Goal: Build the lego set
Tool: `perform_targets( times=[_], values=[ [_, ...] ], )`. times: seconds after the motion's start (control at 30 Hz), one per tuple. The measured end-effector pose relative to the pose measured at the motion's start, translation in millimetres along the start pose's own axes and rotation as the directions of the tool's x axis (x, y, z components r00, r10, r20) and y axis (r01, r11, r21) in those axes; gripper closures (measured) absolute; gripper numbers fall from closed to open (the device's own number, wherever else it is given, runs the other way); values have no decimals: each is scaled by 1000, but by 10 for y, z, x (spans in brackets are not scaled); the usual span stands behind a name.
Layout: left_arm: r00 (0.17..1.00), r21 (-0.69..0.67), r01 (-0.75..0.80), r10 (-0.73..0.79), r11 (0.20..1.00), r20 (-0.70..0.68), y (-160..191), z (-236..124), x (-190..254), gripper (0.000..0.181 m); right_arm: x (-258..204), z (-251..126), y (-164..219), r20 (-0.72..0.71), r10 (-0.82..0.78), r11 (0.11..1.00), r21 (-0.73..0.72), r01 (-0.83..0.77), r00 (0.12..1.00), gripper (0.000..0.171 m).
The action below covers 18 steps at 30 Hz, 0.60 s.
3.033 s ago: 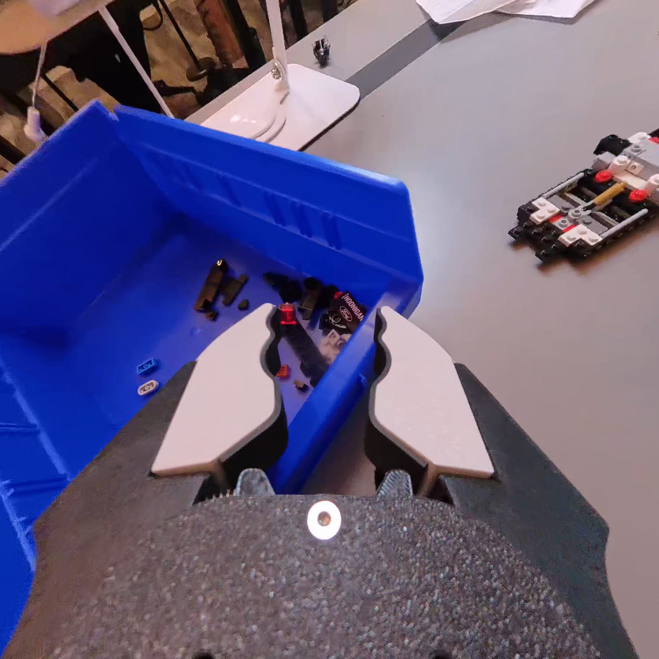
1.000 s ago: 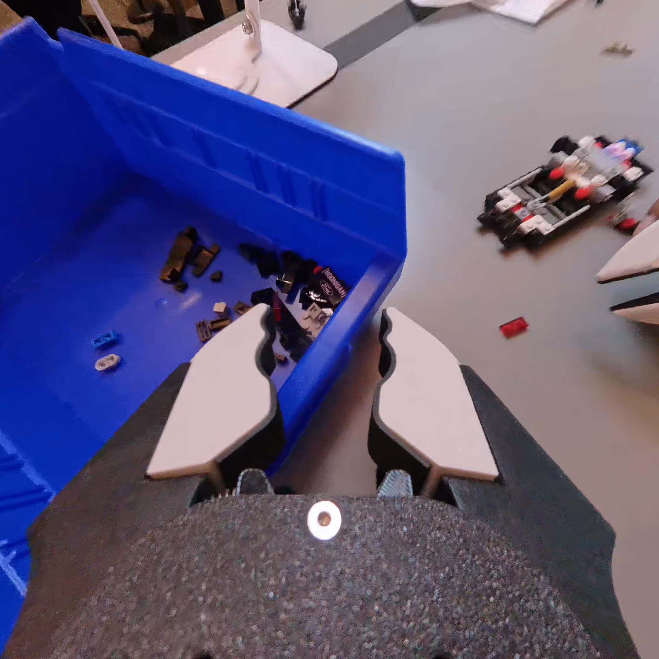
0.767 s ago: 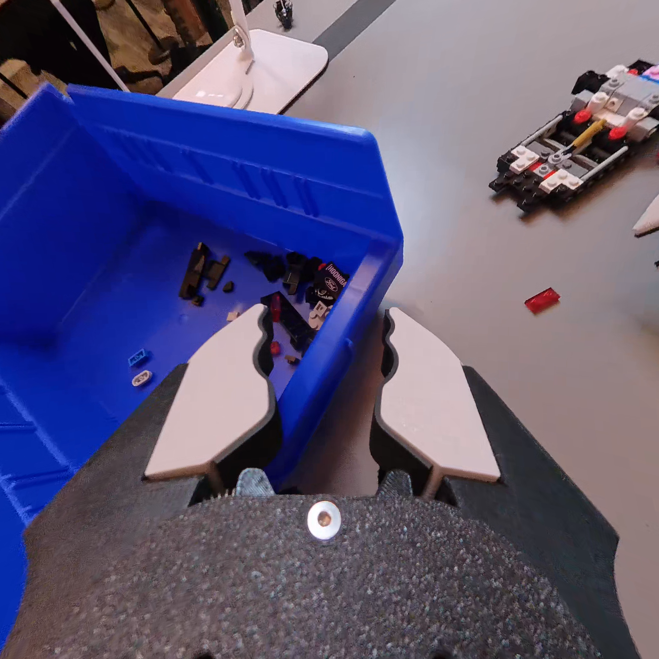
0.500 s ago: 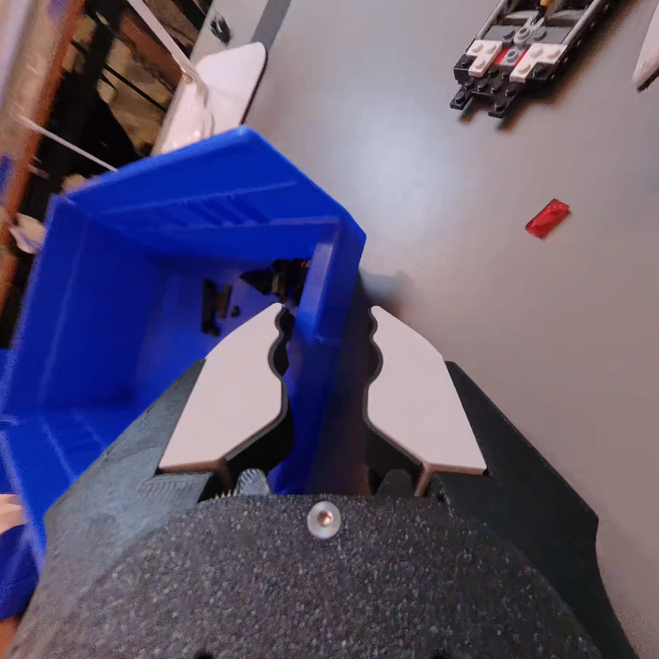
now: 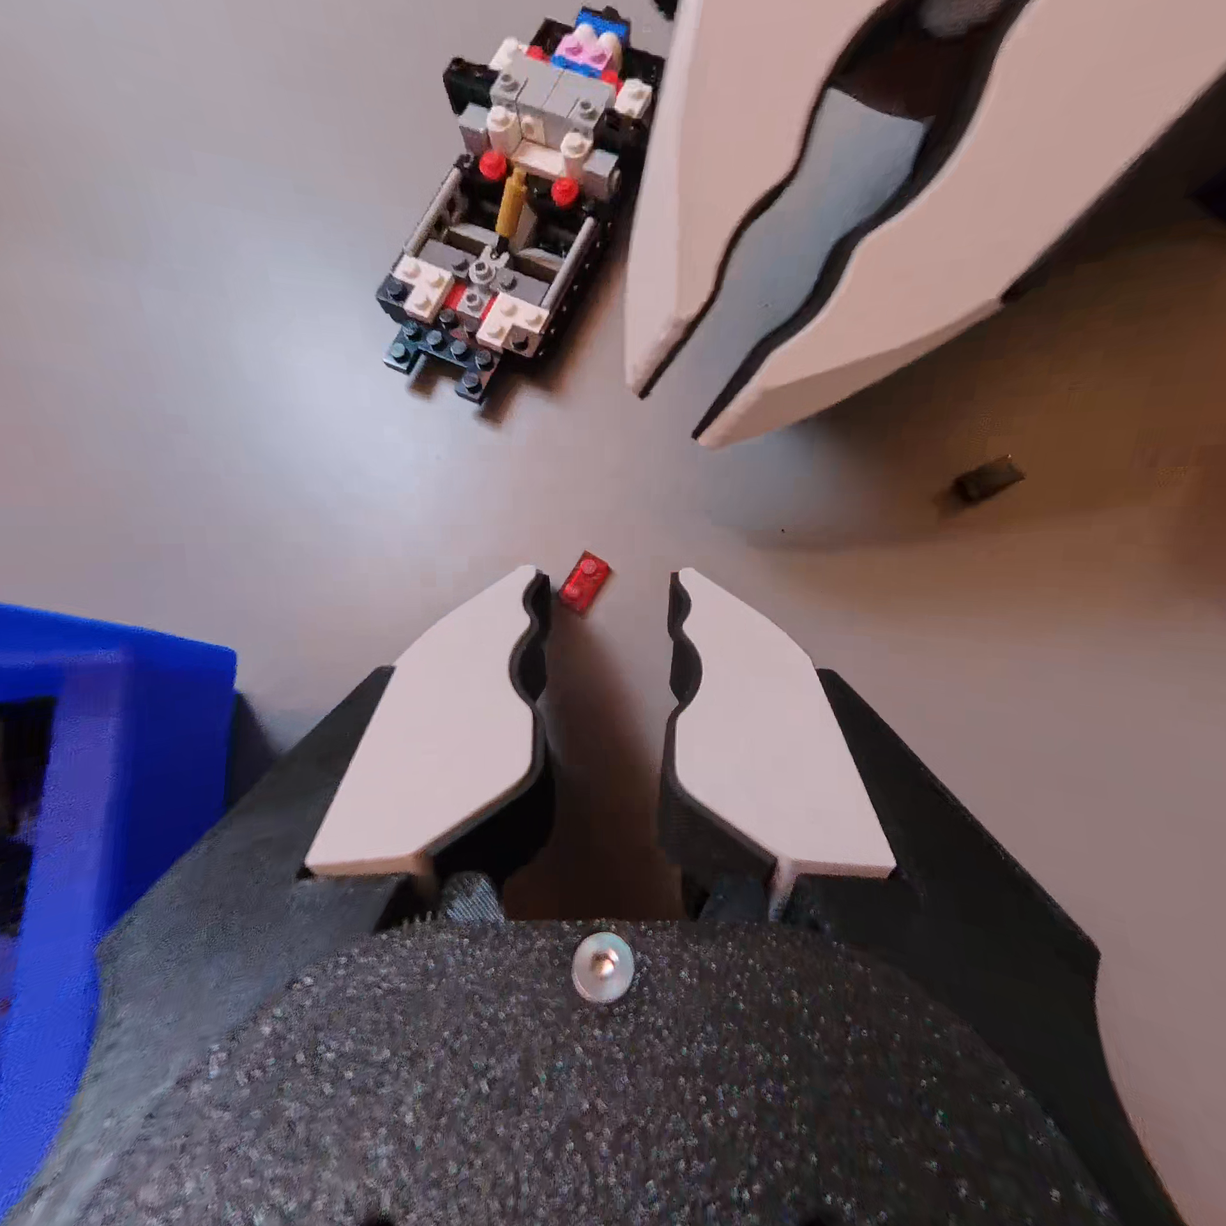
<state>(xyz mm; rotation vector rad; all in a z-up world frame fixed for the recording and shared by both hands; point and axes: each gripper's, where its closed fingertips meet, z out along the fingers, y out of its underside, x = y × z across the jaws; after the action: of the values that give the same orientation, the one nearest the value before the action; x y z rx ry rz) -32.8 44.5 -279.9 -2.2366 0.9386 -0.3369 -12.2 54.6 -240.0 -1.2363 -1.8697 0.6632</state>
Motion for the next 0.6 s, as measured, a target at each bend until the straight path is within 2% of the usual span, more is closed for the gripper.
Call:
perform_targets(
  times=[0.13, 0.17, 0.27, 0.3, 0.37, 0.43, 0.47, 0.53, 0.57, 0.6],
  values=[
    [999, -46, 54, -54, 997, -4, 4, 12, -32, 158, 6, -6, 22, 5, 2, 1000, -7, -2, 1000, 159],
    [999, -65, 44, -45, 997, -6, 19, 1, -25, 172, 8, -5, 28, 6, 4, 1000, -9, -4, 1000, 159],
    [999, -97, -42, 43, 994, 9, 61, -47, -22, 174, 24, -13, 35, 2, 6, 1000, -10, -6, 1000, 159],
    [998, -75, -57, 60, 995, 36, 41, -77, -64, 174, 37, -23, 35, -5, 7, 1000, -9, -7, 1000, 159],
    [993, 73, -42, 34, 996, 112, -163, -244, -208, 173, 76, -54, 30, -19, 11, 1000, -4, -11, 1000, 159],
    [957, 248, 1, -73, 969, 282, -399, -598, -562, 173, 108, -90, 30, -19, 21, 1000, 0, -21, 1000, 159],
    [920, 301, 34, -147, 953, 362, -430, -789, -765, 173, 81, -109, 37, 14, 25, 1000, -1, -25, 1000, 159],
    [840, 297, 136, -269, 945, 471, -265, -1017, -1097, 173, -157, -159, 101, 205, 59, 998, -34, -53, 977, 159],
    [801, 248, 208, -310, 946, 512, -95, -1044, -1222, 166, -264, -193, 138, 285, 84, 996, -54, -72, 955, 159],
    [788, 183, 266, -322, 947, 524, 70, -1020, -1281, 148, -371, -233, 171, 359, 106, 994, -73, -86, 927, 159]
  ],
)
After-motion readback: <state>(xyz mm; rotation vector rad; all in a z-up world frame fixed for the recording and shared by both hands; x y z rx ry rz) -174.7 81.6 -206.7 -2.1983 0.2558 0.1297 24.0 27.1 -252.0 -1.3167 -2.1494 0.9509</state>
